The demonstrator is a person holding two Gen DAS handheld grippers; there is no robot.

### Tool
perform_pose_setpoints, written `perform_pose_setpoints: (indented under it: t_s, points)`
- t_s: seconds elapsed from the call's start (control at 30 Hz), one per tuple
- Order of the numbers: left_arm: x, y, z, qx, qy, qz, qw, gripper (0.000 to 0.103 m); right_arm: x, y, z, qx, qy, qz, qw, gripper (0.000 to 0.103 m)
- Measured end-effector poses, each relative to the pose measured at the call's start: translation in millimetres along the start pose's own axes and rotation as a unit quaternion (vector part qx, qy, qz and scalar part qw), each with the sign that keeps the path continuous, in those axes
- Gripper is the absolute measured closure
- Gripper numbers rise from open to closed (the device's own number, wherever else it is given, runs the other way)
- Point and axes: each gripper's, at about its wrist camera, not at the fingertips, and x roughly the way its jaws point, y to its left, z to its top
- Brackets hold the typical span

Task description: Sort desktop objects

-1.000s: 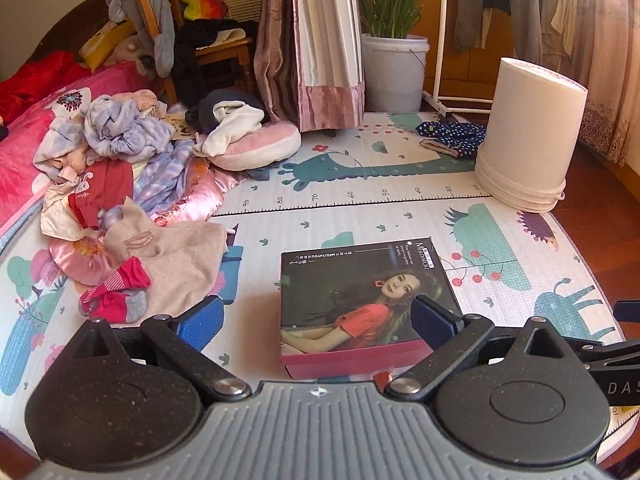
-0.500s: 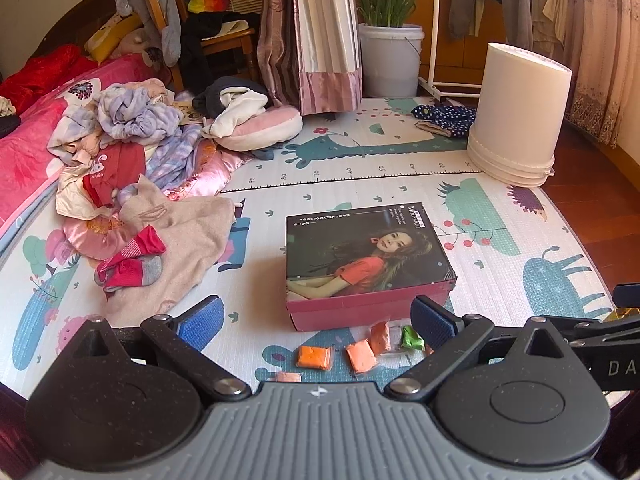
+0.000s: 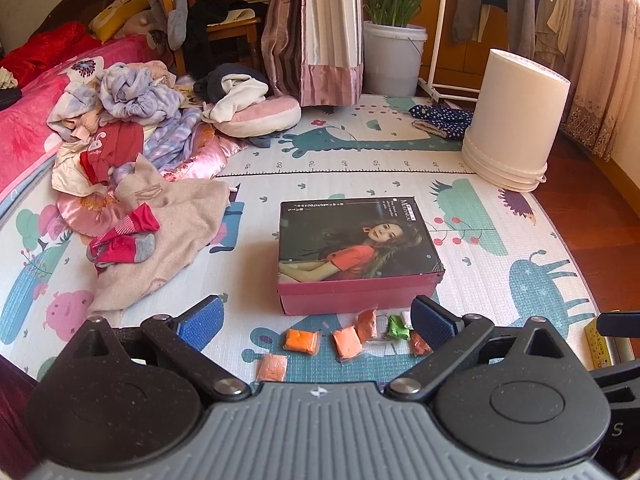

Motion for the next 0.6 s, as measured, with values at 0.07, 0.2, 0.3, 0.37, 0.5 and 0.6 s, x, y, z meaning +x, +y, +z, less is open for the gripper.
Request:
perform_pose_setpoints:
  t_s: [0.07, 0.2, 0.3, 0.37, 0.5, 0.6]
  points:
    - [3, 0, -2, 0.001, 0.003, 0.003, 1.0, 0.003, 1, 0, 0, 0.0, 0.001, -0.001, 1.0, 0.006]
    - [7, 1, -6, 0.002, 0.008, 0.003, 1.0, 0.003, 3, 1, 0, 0.001, 0.004, -0.002, 1.0, 0.006]
    - [10, 1, -7, 0.004, 0.013, 0.004, 0.9999, 0.003, 2, 3, -2, 0.005, 0.007, -0.001, 1.0, 0.006]
    - [13, 1, -9, 0.004, 0.018, 0.004, 0.9998, 0.003, 4, 4, -1, 0.005, 0.011, 0.001, 1.0, 0.007]
    - [16, 5, -10, -0.001, 0.025, 0.004, 0.9997, 0.003, 8, 5, -1, 0.004, 0.018, 0.003, 1.0, 0.007]
    - [19, 7, -11, -0.002, 0.029, 0.005, 0.9996, 0.003, 11, 6, -1, 0.003, 0.023, 0.005, 1.0, 0.007]
